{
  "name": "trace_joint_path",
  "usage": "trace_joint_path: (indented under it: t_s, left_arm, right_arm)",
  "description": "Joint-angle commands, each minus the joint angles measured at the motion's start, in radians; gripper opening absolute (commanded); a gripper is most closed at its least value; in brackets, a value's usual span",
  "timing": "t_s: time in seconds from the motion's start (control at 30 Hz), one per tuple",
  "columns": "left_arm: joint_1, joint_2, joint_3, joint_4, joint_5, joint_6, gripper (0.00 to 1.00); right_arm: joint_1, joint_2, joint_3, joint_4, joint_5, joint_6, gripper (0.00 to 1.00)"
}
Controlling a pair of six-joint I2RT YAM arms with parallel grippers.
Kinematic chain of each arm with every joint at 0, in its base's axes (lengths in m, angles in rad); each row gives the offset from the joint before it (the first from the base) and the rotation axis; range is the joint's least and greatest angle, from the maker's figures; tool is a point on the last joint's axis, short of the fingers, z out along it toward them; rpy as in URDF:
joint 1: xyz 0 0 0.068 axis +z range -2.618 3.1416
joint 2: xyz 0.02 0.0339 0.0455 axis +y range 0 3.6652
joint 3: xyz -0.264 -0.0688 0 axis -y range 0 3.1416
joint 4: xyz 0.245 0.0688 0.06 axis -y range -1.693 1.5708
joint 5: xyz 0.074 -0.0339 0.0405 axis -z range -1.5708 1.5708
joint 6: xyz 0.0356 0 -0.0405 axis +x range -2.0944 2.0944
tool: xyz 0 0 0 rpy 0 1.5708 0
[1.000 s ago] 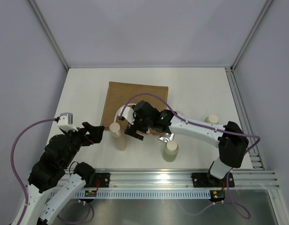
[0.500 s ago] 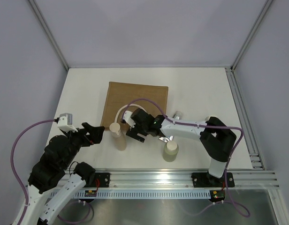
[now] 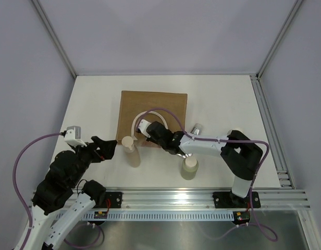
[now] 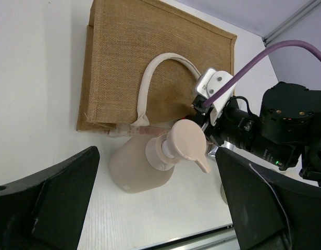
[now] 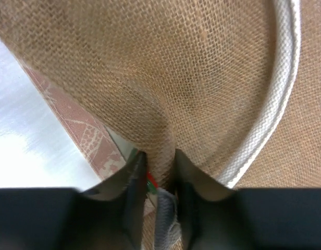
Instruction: Place the personal care products into the canvas bag
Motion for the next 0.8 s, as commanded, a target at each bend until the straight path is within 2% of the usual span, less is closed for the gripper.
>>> trace_joint_path:
  t_s: [0.0,0.03,0.13,0.27,0.43,0.47,0.57,0.67,0.77]
  left_arm:
    - [-0.001,0.012,-0.001,0.075,0.028,0.001,0.99]
    - [-0.003,0.013,-0.003,0.084,0.041,0.002,0.99]
    - [-0.001,0.015,-0.014,0.111,0.077,0.016,0.99]
    - [-0.001,0.021,-0.024,0.151,0.133,0.048,0.99]
    - [-0.001,0.042,-0.035,0.185,0.17,0.063,0.99]
    - [-0.001,0.047,-0.037,0.19,0.179,0.07,0.99]
    - [-0.001,0.067,-0.049,0.208,0.211,0.077,0.99]
    - [-0.003,0.101,-0.066,0.22,0.259,0.076,0.99]
    - [-0.001,0.148,-0.069,0.213,0.279,0.077,0.99]
  right_arm:
    - [-0.019,-0.127,0.03,0.035,-0.003,-0.005,0.24]
    - [-0.027,-0.143,0.049,0.018,-0.02,-0.002,0.13]
    - [-0.094,-0.18,0.156,-0.056,-0.107,0.03,0.0]
    - [-0.238,-0.135,0.366,-0.196,-0.259,0.092,0.0]
    - [-0.341,0.003,0.734,-0.332,-0.357,0.147,0.0]
    - [-0.357,0.07,0.853,-0.373,-0.377,0.156,0.0]
    - [-0.42,0.234,1.044,-0.462,-0.402,0.202,0.0]
    - [-0.475,0.415,1.375,-0.58,-0.446,0.244,0.0]
    - [-0.504,0.495,1.439,-0.6,-0.462,0.254,0.0]
